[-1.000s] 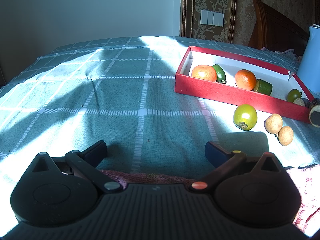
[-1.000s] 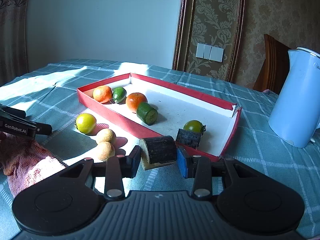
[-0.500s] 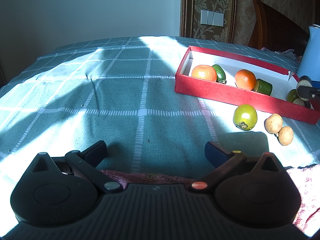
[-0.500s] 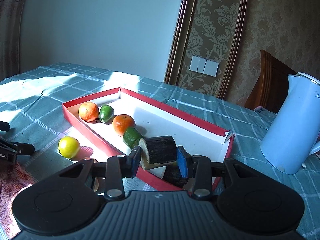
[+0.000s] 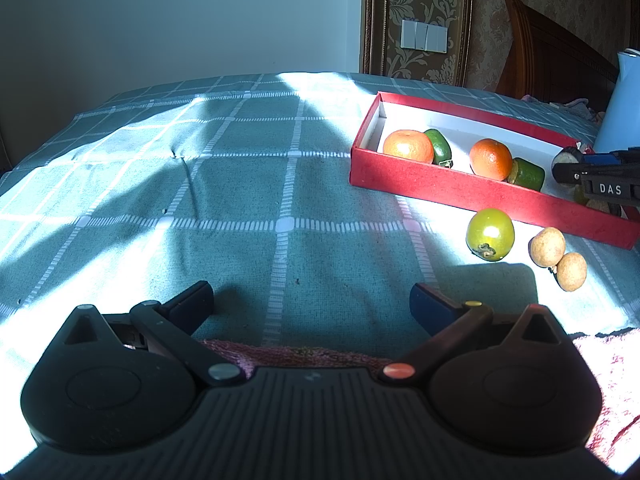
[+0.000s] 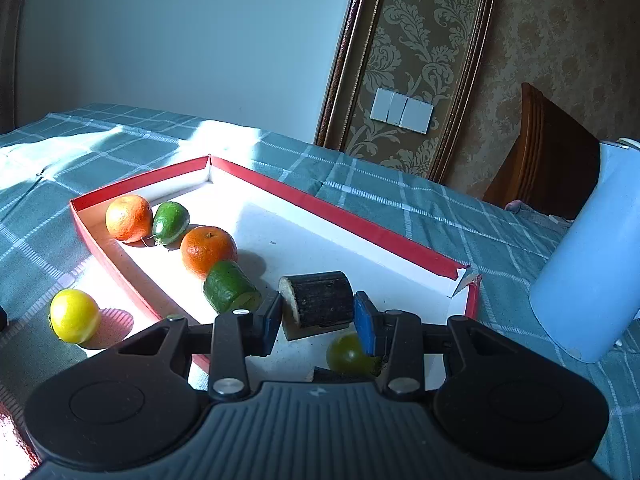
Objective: Organize fruits
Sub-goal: 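Lift the eggplant chunk into the red tray and open the right gripper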
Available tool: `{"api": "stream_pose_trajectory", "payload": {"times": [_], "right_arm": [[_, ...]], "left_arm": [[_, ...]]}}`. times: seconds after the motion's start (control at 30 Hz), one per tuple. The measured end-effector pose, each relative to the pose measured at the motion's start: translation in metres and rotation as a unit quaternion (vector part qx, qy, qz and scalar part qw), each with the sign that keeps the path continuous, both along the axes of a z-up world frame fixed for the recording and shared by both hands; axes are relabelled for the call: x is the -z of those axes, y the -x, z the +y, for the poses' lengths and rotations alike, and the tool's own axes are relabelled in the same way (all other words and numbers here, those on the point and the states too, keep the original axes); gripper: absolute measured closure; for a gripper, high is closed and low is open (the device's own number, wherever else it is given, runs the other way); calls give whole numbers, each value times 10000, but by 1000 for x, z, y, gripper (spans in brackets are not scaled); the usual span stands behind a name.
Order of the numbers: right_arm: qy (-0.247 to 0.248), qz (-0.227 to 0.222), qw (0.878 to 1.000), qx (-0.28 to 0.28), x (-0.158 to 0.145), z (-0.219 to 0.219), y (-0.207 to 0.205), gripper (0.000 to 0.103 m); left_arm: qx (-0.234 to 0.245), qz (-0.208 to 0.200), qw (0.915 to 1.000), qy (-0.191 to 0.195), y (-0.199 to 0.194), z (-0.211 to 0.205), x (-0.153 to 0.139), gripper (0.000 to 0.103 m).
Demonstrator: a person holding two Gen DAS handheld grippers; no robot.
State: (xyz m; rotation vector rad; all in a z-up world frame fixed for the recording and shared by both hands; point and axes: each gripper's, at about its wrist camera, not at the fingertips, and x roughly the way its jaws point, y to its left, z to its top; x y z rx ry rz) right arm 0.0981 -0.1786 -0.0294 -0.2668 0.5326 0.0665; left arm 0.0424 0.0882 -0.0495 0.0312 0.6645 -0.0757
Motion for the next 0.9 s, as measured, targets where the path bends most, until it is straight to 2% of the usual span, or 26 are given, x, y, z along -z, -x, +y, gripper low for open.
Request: {"api": "stream_pose_trajectory", "payload": {"times": [0.27, 0.9], "right_arm": [[27, 265, 9996, 122, 14, 2, -27, 65], [-20, 276, 9995, 116, 16, 0, -28, 64]], "left_arm": [[-1, 0, 10000, 2, 0, 0, 0, 0], [0, 0, 10000, 1, 0, 0, 0, 0]]}}
